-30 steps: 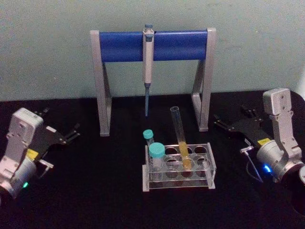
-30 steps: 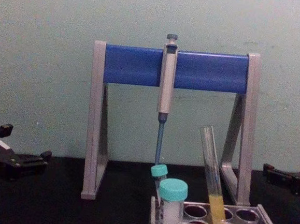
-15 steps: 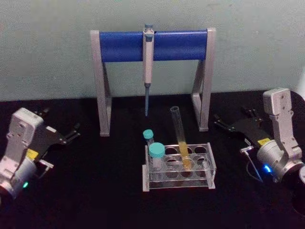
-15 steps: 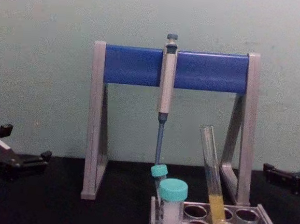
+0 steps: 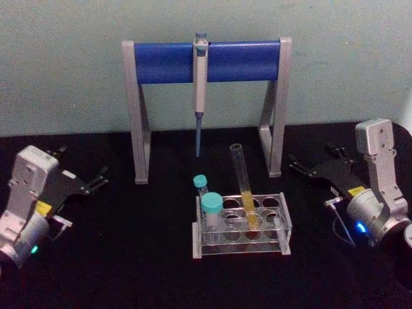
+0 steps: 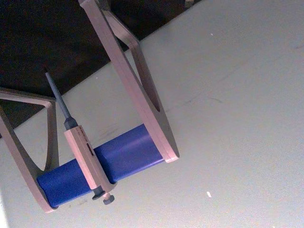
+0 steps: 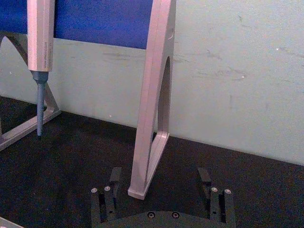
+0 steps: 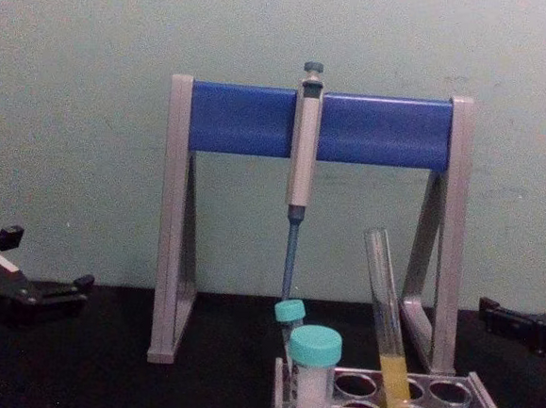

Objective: Pick up the test tube from the test tube rack, shake it, then place it back into the test tube rack.

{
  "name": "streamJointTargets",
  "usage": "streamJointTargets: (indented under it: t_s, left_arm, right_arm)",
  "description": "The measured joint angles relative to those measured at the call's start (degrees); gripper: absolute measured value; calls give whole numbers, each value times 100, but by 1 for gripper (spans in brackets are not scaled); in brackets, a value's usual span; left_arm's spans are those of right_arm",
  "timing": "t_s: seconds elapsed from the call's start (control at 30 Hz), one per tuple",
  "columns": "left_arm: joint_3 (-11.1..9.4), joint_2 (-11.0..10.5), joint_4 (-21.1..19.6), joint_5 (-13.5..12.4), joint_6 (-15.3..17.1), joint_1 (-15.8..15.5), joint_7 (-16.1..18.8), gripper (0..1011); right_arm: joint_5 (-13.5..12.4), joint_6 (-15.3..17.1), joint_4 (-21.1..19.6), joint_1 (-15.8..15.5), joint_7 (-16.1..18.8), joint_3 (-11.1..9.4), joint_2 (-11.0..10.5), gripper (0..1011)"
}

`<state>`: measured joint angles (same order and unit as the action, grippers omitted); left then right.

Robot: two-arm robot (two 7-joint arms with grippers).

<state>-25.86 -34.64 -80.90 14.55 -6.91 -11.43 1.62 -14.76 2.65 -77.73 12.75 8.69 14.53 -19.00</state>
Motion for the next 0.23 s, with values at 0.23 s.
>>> streamJointTargets:
  t_s: [0.23]
  left_arm:
    - [0,0,0,0,0,0,0,1001]
  right_arm:
    - [0,0,0,0,0,0,0,1000]
